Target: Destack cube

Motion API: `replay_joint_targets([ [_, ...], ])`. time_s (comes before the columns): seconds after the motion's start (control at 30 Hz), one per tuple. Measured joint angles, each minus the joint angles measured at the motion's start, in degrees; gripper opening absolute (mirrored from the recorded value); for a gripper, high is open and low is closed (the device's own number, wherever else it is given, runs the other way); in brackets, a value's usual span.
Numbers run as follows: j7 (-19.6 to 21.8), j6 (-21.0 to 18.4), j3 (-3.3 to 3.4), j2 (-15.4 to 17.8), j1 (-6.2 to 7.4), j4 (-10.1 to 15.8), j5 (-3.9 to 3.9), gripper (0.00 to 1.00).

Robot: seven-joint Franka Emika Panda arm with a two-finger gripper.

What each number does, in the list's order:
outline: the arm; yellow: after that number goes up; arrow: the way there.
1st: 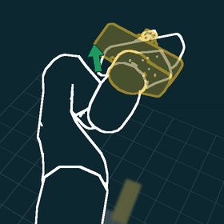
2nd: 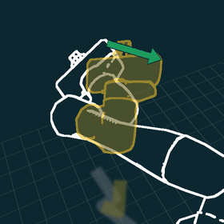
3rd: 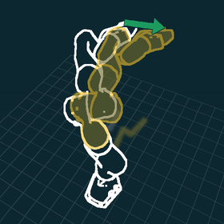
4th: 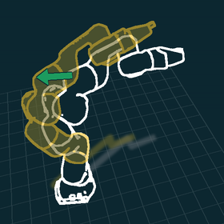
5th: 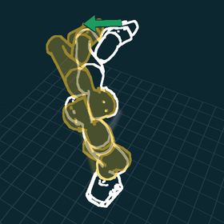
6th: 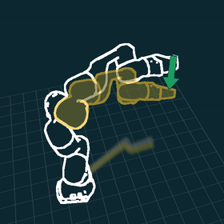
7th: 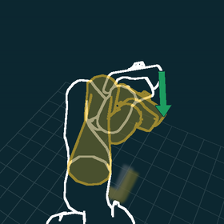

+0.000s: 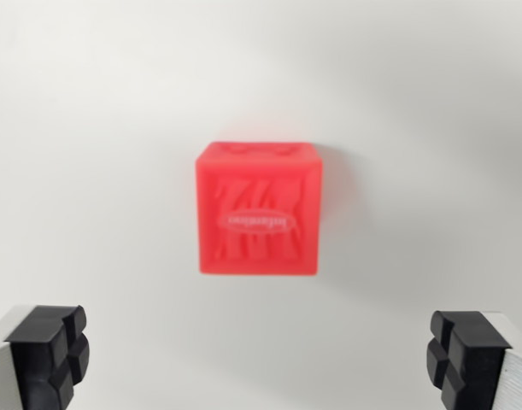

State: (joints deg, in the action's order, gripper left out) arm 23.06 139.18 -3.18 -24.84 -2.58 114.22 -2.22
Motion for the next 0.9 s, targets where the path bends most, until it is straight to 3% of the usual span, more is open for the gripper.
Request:
replay_joint_targets([
  [0.43, -0.5, -6.2, -0.03, 5.4, 0.0, -0.8, 0.54, 1.0],
  [0.9, -0.7, -13.2, -0.04, 9.8, 0.0, -3.4, 0.89, 1.0],
])
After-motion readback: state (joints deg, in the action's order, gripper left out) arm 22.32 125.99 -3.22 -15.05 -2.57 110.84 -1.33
